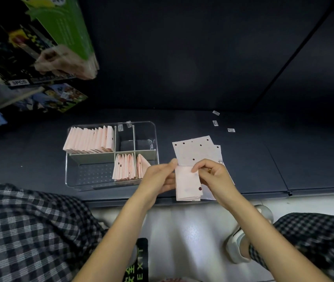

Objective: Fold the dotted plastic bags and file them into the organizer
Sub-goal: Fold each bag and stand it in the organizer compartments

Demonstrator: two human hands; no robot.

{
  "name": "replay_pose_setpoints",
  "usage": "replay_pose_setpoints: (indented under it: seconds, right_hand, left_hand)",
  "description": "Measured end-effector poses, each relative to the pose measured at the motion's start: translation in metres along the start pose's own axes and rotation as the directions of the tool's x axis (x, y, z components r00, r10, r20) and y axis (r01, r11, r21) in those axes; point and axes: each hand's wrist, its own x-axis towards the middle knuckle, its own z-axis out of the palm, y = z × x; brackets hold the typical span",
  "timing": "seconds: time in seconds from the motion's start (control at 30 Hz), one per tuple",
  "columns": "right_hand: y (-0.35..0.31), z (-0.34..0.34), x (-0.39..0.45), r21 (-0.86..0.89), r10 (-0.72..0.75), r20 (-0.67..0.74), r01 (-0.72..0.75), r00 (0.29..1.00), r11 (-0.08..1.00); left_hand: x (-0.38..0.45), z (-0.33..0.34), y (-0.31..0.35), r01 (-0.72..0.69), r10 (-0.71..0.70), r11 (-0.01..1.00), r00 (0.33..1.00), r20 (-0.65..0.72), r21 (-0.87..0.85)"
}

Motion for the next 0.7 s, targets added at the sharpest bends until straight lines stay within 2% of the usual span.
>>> replay_pose_setpoints:
  seconds: [0.1, 0.17, 0.23, 0.33, 0.43, 0.6, 0.7]
  right_hand:
    - [0.000, 0.004, 0.002, -0.091, -0.001, -0.020, 0.000, 1.000, 0.996]
    - [0.000, 0.007, 0.005, -0.079, 0.010, -0.029, -0.012, 1.000, 0.997]
    - [0.000, 0.010, 0.006, -0.057, 0.014, -0.038, -0.016, 0.999, 0.998]
    - [0.000, 0.015, 0.008, -0.186, -0.031, -0.037, 0.023, 0.999, 0.982]
    - [0.003, 0.017, 0.011, -0.233, -0.048, -0.072, 0.030, 0.996, 0.972]
    - [0.001, 0.010, 0.016, -0.172, -0.045, -0.229, 0.005, 0.972, 0.985]
    - [0.011, 0.016, 0.014, 0.026, 0.135, -0.234, -0.133, 0.963, 0.991]
  left_hand:
    - [0.001, 0.004, -0.008, -0.046, 0.049, 0.998, 0.996, -0.072, 0.045]
    - [0.003, 0.001, -0.010, -0.120, 0.134, 0.987, 0.982, -0.134, 0.112]
    - [0.005, -0.003, -0.010, -0.206, 0.243, 0.945, 0.962, -0.124, 0.253]
    - [0.005, -0.003, -0.008, -0.275, 0.326, 0.882, 0.942, -0.074, 0.384]
    - [0.005, -0.005, -0.009, -0.268, 0.309, 0.888, 0.949, -0.054, 0.375]
    - [0.004, -0.013, -0.011, -0.100, 0.108, 0.944, 0.994, -0.008, 0.315]
    - [0.007, -0.016, -0.010, -0.070, 0.097, 0.965, 0.990, -0.100, 0.252]
